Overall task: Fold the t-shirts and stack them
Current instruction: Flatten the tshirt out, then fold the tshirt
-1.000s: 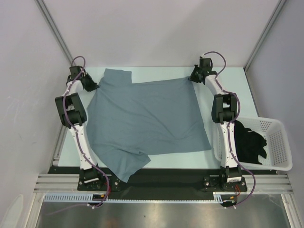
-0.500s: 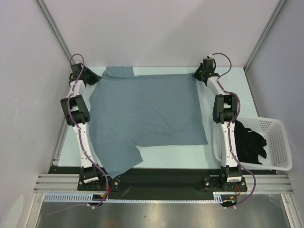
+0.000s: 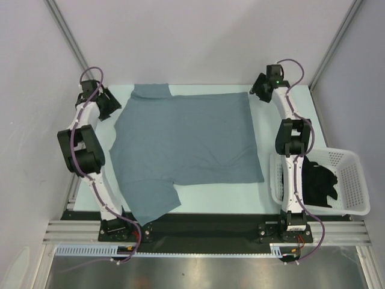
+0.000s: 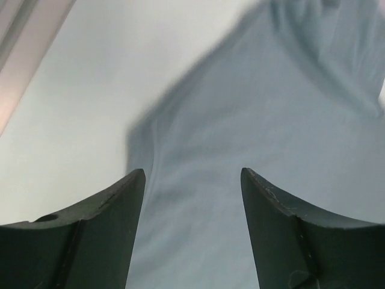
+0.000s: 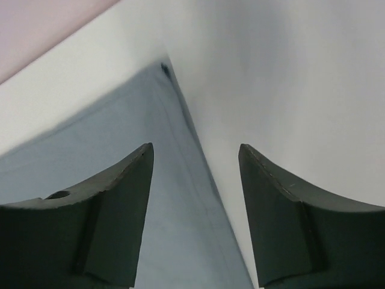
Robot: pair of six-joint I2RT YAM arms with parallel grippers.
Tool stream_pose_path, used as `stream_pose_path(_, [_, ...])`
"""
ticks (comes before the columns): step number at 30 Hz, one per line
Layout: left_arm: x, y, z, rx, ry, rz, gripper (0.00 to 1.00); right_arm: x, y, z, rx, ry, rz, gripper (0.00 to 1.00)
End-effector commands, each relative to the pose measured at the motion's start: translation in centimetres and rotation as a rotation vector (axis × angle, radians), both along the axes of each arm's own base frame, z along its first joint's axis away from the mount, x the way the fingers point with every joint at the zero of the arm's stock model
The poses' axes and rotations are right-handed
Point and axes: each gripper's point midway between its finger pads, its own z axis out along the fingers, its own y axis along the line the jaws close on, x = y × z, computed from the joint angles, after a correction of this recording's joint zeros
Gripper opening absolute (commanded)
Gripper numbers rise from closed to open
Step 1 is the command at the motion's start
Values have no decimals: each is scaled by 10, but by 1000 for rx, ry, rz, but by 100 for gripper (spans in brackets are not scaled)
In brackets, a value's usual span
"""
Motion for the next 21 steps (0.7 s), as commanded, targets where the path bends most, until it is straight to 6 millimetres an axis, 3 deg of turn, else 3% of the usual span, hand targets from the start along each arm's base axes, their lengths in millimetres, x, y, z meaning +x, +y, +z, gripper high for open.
stream_pose_path(1, [-69,-26,27,82,45,-14,70,-51,6,83,-73,41,40,66])
stream_pose_path(2, [-85,-41,29,73,56,-27,70,-67,11,88,-78,68,55,67])
stream_pose_path(3, [-115,-55,24,52,76,-21,69,-79,14,91,-103,88,55,68])
stream_pose_path(5, [-145,-75,25,46,82,-39,68,-116,36,90,-136,150,106,69])
stream_pose_path(6, [-171,-86,6,10,135,-21,68,-128,43,90,-143,166,121,70])
stream_pose_path(7, [-185,-93,24,-4,84,-19,66,-143,64,87,-152,182,163,70])
stream_pose_path(9, [-220,-115,11,-48,135,-37,65,-178,83,88,-169,198,225,72])
stream_pose_path(10, [-238,-123,20,-53,127,-50,63,-197,112,91,-177,190,299,72])
stream_pose_path(11, [-250,-138,22,-48,128,-84,63,-210,120,89,-194,191,340,72])
stream_pose_path(13, [-286,-138,9,-35,200,-53,63,-249,135,82,-182,208,396,73])
stream_pose_path(14, [-296,-137,21,-41,148,-27,63,-268,147,76,-162,219,437,73])
stream_pose_path(15, [-310,-135,14,-64,170,23,63,-278,157,78,-103,195,461,73])
stream_pose_path(16, [-328,-133,12,-67,202,57,61,-307,157,68,-68,227,488,73])
stream_pose_path(17, [-336,-128,19,-81,165,119,60,-321,160,68,-54,225,504,73])
stream_pose_path(18, [-345,-126,17,-89,168,150,59,-329,159,68,-44,214,506,72])
stream_pose_path(19, [-360,-123,13,-87,204,186,57,-350,154,62,-32,233,513,72])
stream_pose_path(21, [-372,-117,12,-85,205,239,56,-369,153,57,-16,254,525,71])
